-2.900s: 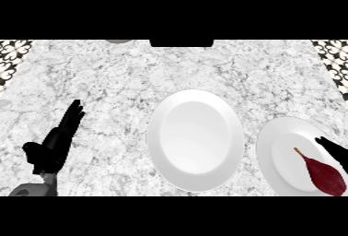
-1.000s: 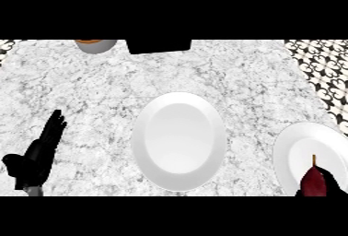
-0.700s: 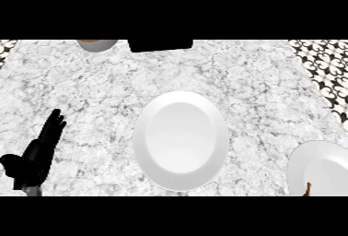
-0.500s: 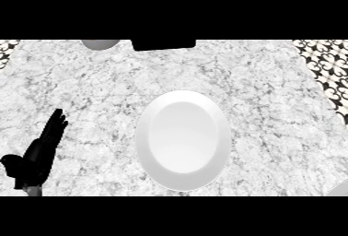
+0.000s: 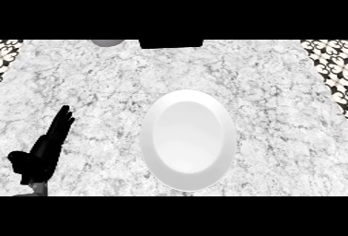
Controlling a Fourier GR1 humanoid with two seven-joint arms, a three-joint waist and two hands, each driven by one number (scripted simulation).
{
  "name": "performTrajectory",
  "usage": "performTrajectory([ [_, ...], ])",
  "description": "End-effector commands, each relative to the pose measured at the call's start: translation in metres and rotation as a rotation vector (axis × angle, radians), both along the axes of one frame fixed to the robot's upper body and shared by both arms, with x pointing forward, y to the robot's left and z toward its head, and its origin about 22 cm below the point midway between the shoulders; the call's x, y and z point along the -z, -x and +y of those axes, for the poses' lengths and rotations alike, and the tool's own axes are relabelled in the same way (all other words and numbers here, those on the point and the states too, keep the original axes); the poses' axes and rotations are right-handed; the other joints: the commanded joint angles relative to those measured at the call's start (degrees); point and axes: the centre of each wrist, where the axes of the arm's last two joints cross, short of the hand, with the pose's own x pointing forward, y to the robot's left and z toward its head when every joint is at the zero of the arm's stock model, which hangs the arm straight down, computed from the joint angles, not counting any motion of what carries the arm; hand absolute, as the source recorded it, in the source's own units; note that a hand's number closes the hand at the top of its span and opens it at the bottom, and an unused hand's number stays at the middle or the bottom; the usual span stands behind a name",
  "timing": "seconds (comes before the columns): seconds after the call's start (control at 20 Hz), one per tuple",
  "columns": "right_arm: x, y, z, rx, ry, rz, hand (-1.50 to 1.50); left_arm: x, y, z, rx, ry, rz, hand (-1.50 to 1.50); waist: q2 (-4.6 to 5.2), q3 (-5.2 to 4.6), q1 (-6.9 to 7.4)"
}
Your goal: Pick the pear from the plate and place it in the plate
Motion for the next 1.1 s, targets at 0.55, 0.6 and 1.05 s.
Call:
performTrajectory([
  [0.55,-0.044,-0.017,0.06,-0.068,-0.04,-0.051,1.5,0.006,-0.011,-0.032,0.066,0.002,-0.039,0.0,1.68,0.06,3.98],
  [0.6,-0.037,-0.019,0.068,-0.086,-0.046,-0.058,1.5,-0.009,-0.016,-0.013,0.068,-0.014,-0.039,0.0,1.48,0.11,4.1],
  [1.05,-0.02,-0.07,0.075,-0.11,-0.067,-0.04,1.5,-0.014,-0.031,-0.02,0.096,0.014,-0.039,0.0,1.95,0.23,5.69],
])
